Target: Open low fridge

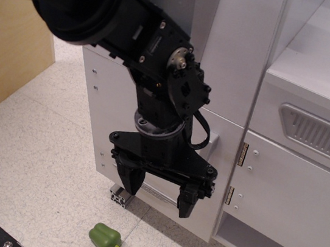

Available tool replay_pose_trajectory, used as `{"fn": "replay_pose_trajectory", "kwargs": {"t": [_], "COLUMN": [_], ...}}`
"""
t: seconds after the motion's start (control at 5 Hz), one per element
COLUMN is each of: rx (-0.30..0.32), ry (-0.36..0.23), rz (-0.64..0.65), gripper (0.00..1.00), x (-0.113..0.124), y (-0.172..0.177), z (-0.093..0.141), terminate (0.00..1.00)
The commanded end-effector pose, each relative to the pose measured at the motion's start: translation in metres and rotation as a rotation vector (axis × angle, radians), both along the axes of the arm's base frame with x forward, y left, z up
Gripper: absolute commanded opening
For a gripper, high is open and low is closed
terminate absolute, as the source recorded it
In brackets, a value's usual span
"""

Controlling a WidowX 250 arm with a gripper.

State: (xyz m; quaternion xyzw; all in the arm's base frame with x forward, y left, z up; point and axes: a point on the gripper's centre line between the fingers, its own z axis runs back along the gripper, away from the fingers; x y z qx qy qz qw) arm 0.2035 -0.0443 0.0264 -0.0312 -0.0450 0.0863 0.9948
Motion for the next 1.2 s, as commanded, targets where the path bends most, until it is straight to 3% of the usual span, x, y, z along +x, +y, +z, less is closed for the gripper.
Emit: {"fn": "replay_pose_trajectory", "kwargs": {"t": [0.0,0.2,0.6,0.8,1.0], "rx": [0.0,-0.008,-0.018,-0.042,-0.006], "ry": [0.0,-0.047,-0.168,-0.206,-0.227], "rz": [0.0,-0.043,-0.07,-0.075,-0.064], "gripper": [1.0,1.0,1.0,1.0,1.0], "x": [0.0,0.032,0.089,0.105,0.117], "y": [0.0,0.001,0.007,0.004,0.001], "z": [0.0,-0.021,-0.039,-0.04,-0.048], "terminate": [0.0,0.0,0.0,0.0,0.0]}}
